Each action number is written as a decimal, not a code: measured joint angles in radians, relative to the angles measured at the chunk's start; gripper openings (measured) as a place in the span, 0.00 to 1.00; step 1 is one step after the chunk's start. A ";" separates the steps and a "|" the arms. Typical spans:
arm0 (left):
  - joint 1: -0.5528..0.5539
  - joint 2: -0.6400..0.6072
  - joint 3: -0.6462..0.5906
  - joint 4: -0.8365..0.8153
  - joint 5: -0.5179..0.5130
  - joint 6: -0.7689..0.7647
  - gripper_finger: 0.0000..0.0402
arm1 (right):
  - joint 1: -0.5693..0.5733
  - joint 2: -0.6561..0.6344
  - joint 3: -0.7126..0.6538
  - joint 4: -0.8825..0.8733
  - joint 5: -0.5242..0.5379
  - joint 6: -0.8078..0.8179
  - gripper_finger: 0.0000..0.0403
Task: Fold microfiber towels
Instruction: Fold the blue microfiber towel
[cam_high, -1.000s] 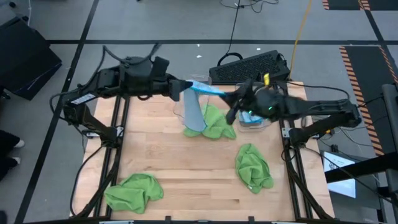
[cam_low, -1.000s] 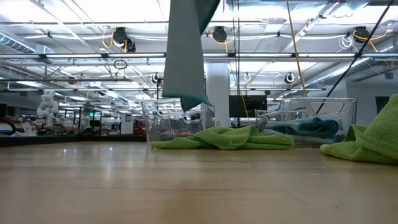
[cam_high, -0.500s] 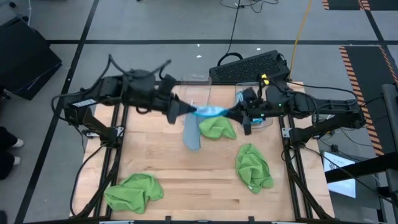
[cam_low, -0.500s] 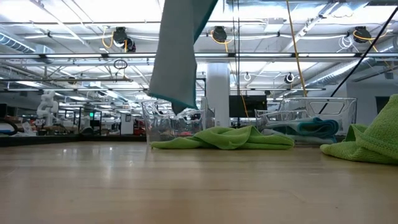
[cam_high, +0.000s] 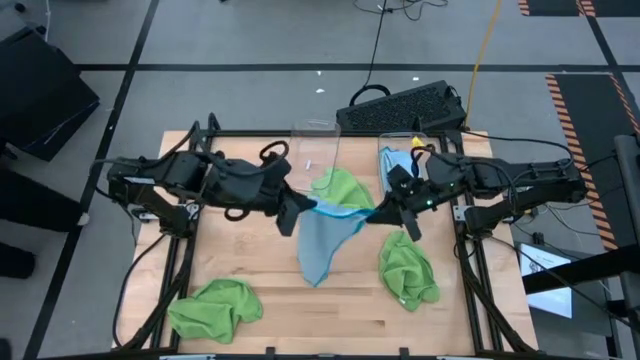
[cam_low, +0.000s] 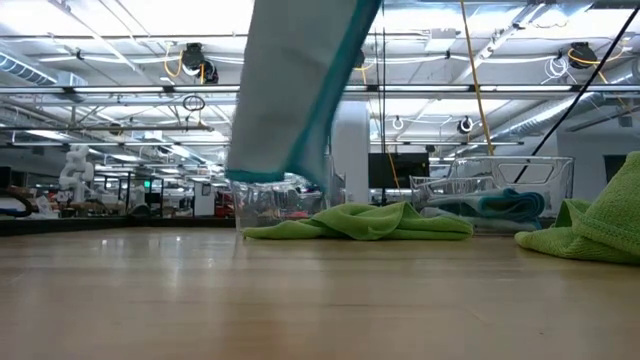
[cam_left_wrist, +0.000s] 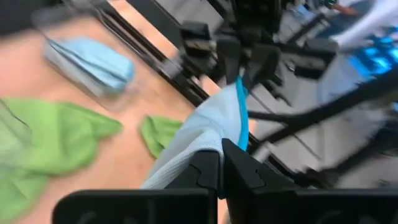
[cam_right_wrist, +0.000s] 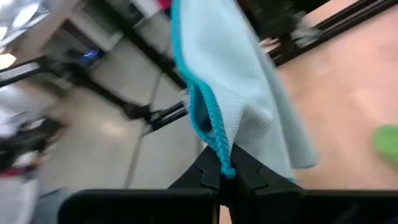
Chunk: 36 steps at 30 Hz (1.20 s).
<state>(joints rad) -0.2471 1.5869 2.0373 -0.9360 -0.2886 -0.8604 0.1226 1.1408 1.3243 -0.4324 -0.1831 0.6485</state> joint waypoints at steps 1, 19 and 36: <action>0.007 0.007 0.000 0.002 -0.027 0.014 0.03 | -0.002 0.001 0.000 0.000 0.035 -0.011 0.00; 0.143 0.028 0.001 0.070 -0.041 0.054 0.01 | -0.137 -0.004 0.000 0.024 0.136 -0.072 0.00; -0.278 0.037 -0.457 0.204 -0.124 -0.554 0.02 | 0.179 0.206 -0.001 -0.074 -0.025 0.115 0.00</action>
<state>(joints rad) -0.5254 1.6234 1.5806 -0.7323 -0.4124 -1.4141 0.3018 1.3469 1.3235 -0.5060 -0.2079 0.7635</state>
